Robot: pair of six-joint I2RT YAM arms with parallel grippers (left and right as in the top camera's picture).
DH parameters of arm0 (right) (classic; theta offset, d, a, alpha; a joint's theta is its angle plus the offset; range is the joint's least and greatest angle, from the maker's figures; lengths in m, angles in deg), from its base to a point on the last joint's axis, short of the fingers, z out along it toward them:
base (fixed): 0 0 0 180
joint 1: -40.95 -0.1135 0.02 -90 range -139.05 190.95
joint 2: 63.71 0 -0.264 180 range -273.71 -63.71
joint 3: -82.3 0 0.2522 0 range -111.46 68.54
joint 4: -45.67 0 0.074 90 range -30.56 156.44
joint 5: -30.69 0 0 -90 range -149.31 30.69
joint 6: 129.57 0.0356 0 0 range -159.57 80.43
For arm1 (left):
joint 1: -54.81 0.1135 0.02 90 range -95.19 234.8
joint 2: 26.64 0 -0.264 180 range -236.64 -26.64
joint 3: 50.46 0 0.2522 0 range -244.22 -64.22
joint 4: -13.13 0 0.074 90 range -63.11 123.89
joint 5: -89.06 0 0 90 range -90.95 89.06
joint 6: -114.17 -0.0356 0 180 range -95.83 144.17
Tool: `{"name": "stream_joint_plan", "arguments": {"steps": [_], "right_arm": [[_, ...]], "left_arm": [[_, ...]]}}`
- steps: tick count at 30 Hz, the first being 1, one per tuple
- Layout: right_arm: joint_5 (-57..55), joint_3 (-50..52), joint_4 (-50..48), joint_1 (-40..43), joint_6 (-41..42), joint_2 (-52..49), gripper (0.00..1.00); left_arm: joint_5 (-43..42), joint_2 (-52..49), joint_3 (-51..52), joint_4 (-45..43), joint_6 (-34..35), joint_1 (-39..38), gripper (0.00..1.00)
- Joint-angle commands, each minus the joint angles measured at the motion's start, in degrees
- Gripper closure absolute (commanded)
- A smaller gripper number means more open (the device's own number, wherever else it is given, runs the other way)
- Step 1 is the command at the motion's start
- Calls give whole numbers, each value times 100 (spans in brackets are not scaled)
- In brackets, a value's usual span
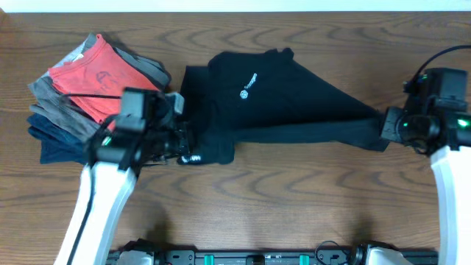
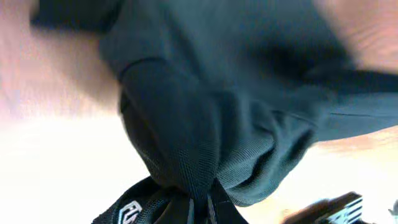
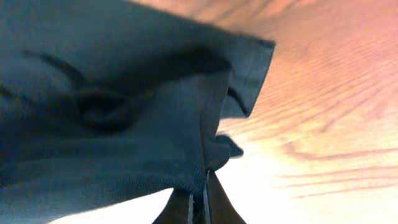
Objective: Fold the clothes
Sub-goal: 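Lift the shirt with both grippers and swing it away from the robot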
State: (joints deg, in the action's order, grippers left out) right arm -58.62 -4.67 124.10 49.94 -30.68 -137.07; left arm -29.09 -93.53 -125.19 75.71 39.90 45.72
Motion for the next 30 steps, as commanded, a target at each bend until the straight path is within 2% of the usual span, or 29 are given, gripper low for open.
{"name": "stream_joint_plan", "arguments": {"steps": [1,6,14,19,24,30], "right_arm": [[7,-533,240,48,-151,234,99],[129,-1300,761,48,-321,306,99],[127,-2559,1303,293,-297,505,99],[125,-3141,1508,317,-365,632,99],[133,-3228,1384,315,-442,542,99],[560,-3228,1010,315,-817,-166,99]], "left_arm": [[7,680,-367,-109,264,7,94],[9,1432,-785,-415,315,7,94],[28,1834,-1738,-841,501,7,94],[28,1759,-2253,-857,542,7,94],[74,1563,-2312,-990,538,7,94],[66,549,-2312,-1102,538,7,94]]}}
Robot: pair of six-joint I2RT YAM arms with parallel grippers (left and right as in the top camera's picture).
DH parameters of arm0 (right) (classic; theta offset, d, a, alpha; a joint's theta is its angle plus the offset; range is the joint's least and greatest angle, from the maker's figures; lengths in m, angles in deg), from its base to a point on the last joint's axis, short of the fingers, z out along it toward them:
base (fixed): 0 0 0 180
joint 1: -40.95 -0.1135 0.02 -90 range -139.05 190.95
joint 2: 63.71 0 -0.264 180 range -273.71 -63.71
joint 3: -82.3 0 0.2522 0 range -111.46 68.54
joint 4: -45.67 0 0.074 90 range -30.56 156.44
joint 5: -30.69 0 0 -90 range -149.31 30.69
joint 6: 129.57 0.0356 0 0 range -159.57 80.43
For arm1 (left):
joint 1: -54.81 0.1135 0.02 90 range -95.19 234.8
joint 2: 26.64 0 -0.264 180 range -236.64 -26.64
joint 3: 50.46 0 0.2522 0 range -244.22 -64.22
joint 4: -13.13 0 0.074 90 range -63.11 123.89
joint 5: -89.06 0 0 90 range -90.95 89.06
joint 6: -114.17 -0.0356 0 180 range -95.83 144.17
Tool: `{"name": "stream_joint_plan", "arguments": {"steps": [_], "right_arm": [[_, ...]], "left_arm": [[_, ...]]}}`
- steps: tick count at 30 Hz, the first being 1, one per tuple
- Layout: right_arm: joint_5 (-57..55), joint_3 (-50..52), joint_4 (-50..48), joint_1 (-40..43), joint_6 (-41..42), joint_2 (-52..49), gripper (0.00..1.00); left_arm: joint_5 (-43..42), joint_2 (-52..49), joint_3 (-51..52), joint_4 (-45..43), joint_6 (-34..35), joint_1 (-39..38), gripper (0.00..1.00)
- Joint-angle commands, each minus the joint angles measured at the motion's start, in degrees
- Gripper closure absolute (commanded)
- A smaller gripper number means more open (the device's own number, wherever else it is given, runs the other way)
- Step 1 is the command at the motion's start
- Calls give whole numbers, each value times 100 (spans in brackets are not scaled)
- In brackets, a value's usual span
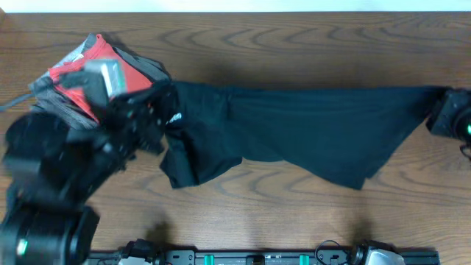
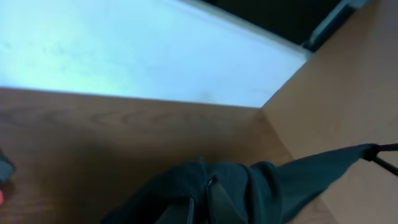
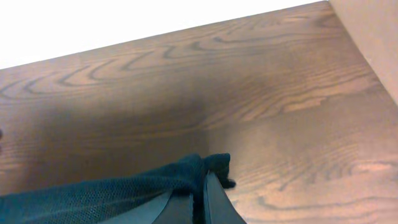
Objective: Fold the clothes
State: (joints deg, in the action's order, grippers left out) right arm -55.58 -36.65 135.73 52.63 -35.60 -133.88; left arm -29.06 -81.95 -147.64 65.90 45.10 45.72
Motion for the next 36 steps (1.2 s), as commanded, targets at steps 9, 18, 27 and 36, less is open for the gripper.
{"name": "stream_joint_plan", "arguments": {"steps": [9,18,27,36], "right_arm": [[409,-31,-1661,28,-337,-2076,99],[26,-479,-4074,175,424,-2498,99],[-402,-949,-2966,426,103,-2522,99],[-1327,74,-763,417,-61,-2802,99]], "left_arm": [[2,-3348,-704,-675,-452,4,94],[4,-5552,-4487,-575,-737,205,94],[2,-5541,-5663,1303,-699,380,94],[28,-5746,-4741,4962,-1438,120,94]]}}
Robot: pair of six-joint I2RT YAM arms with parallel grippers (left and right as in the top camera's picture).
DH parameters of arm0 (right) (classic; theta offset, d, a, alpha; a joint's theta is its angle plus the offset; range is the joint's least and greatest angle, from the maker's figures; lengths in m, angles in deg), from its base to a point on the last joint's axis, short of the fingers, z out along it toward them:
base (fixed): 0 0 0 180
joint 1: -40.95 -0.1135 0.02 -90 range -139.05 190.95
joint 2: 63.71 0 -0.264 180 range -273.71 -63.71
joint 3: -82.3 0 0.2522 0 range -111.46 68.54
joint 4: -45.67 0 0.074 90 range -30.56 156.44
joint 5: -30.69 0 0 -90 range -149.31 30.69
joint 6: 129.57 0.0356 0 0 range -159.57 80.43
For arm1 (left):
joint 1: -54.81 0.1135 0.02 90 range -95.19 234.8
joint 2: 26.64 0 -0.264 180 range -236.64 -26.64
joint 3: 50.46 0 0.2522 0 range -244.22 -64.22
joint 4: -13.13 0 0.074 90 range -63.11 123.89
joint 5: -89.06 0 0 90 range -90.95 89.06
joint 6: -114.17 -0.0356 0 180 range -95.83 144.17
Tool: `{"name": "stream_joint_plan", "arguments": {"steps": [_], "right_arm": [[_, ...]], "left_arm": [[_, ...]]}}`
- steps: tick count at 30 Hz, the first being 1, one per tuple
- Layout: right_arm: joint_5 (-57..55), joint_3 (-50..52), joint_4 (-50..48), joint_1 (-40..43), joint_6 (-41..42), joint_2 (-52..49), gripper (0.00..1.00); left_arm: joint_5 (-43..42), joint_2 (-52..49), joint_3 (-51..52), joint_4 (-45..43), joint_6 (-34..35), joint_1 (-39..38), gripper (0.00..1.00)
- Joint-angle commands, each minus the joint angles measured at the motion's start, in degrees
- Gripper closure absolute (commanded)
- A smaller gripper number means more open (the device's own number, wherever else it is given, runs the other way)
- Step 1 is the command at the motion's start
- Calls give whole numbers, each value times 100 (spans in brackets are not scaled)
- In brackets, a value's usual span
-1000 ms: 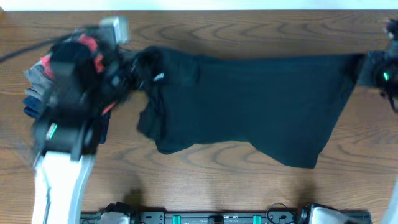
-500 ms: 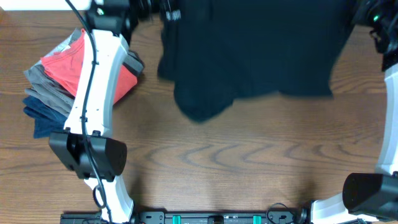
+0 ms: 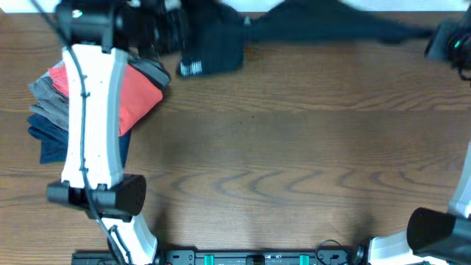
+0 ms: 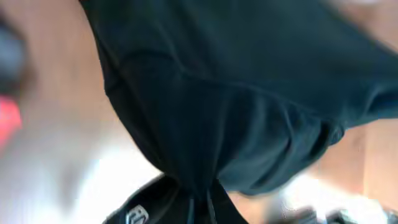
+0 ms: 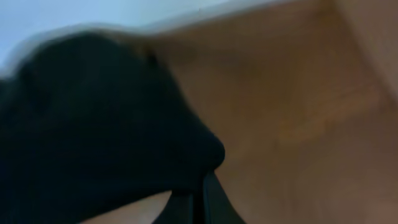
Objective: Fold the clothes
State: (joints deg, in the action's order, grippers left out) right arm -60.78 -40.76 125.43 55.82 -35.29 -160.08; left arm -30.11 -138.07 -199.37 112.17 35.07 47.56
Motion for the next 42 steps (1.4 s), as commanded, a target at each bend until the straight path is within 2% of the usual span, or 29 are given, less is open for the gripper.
{"name": "stream_joint_plan", "arguments": {"steps": [1,5,13,21,26,31,35,42], "right_arm": [[-997,758,367,103,-11,-190,99],[-1333,1751,481,153,256,-190,99],[-1333,3292,616,208,809,-190,99],[-1335,3915,828,811,1119,-162,99],[-1130,3915,940,1198,1156,11,99],[-800,3915,892,1134,1115,120,99],[-225,3954,544,929,857,120,99],[-118,4172,-605,599,852,114,99]], "left_arm": [[133,-136,678,448,-612,-111,94],[155,-136,1980,555,-999,-317,94],[223,-105,4870,210,-1025,-415,94],[221,481,6822,-431,-1027,-415,94],[219,1482,7405,-706,-949,-413,94],[216,2286,7462,-1305,-734,-413,94],[214,2524,7460,-2028,-313,-413,94],[-190,2529,7460,-3421,61,-402,94]]}}
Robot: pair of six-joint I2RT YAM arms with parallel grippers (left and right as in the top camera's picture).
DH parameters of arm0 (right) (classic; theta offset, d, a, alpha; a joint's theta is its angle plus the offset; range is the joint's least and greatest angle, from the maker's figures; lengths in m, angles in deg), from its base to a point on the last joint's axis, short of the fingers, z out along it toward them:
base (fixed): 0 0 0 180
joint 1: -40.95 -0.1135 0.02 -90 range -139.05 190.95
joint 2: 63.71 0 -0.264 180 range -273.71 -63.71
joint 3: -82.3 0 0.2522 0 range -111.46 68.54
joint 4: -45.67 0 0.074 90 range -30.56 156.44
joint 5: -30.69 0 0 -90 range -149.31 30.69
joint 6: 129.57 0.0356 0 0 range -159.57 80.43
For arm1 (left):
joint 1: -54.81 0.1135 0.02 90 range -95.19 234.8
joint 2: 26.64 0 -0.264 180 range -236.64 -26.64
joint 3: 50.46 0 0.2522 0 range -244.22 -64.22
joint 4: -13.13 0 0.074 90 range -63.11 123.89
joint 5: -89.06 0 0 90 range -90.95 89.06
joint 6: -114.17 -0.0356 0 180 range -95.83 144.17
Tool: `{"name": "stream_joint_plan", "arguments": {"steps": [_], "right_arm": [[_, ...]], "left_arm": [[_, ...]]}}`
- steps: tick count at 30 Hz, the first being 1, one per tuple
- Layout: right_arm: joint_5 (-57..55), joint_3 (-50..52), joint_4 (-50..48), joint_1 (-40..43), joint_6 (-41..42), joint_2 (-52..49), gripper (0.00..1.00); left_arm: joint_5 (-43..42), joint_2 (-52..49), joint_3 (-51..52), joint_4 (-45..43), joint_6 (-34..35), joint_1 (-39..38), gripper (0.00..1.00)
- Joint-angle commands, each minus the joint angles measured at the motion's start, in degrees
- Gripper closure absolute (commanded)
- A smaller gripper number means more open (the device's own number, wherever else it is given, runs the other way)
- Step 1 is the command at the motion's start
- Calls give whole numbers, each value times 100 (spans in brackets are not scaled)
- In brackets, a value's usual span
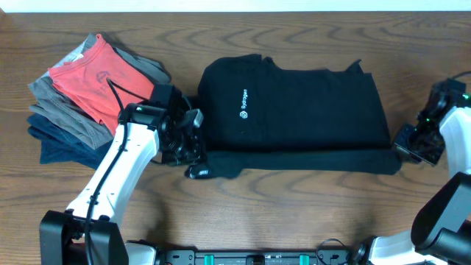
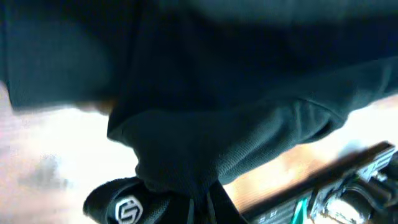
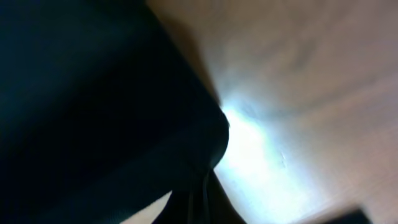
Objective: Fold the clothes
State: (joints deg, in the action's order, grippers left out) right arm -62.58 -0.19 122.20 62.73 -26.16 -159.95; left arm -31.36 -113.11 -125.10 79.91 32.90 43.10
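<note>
A black T-shirt (image 1: pixel 294 110) with a small white logo lies spread flat across the middle of the table, folded over along its near edge. My left gripper (image 1: pixel 193 151) is shut on its near left corner, where a sleeve with a white emblem (image 2: pixel 127 208) sticks out. At the near right corner my right gripper (image 1: pixel 401 147) is shut on the fabric (image 3: pixel 124 99). In both wrist views dark cloth fills the frame and hides the fingertips.
A stack of folded clothes (image 1: pixel 88 88) sits at the far left, a red garment on top, grey and navy beneath. Bare wooden tabletop (image 1: pixel 294 213) runs along the near side. The table's far edge lies just beyond the shirt.
Both grippers held the shirt raised at the table's far edge. Now they are lower and nearer, and the shirt lies flat on the table between them.
The shirt lay crumpled mid-table, each gripper shut on an end. It was then stretched wide between the arms, then held raised at the far edge. Now it lies spread flat with its near edge doubled over, both grippers still shut on its corners.
</note>
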Motion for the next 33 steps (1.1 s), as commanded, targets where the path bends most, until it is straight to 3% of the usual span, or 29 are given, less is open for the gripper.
{"name": "stream_joint_plan", "arguments": {"steps": [1,18,19,20,21,22,23,25,28,33], "right_arm": [[98,157,-439,-118,-63,101,99],[529,1080,-2483,-236,-57,98,98],[531,1080,-2542,-236,-57,98,96],[573,1080,-2614,-236,-61,98,87],[647,1080,-2677,-236,-63,98,78],[715,1080,-2741,-236,-61,98,65],[780,1080,-2771,-236,-63,98,59],[874,1078,-2787,-234,-61,98,55],[1130,1078,-2761,-236,-61,98,54],[1276,1078,-2481,-236,-63,101,55]], "left_arm": [[-68,33,33,-352,323,44,94],[24,-684,35,-1698,555,42,94],[26,-769,35,-1812,555,44,94],[59,-831,35,-1912,555,44,92],[131,-883,35,-2006,557,44,84],[177,-920,35,-2131,557,44,66],[197,-940,35,-2271,557,48,55],[197,-940,33,-2516,557,55,39],[190,-931,-26,-2590,636,55,31],[-192,-898,-96,-2052,791,52,31]]}}
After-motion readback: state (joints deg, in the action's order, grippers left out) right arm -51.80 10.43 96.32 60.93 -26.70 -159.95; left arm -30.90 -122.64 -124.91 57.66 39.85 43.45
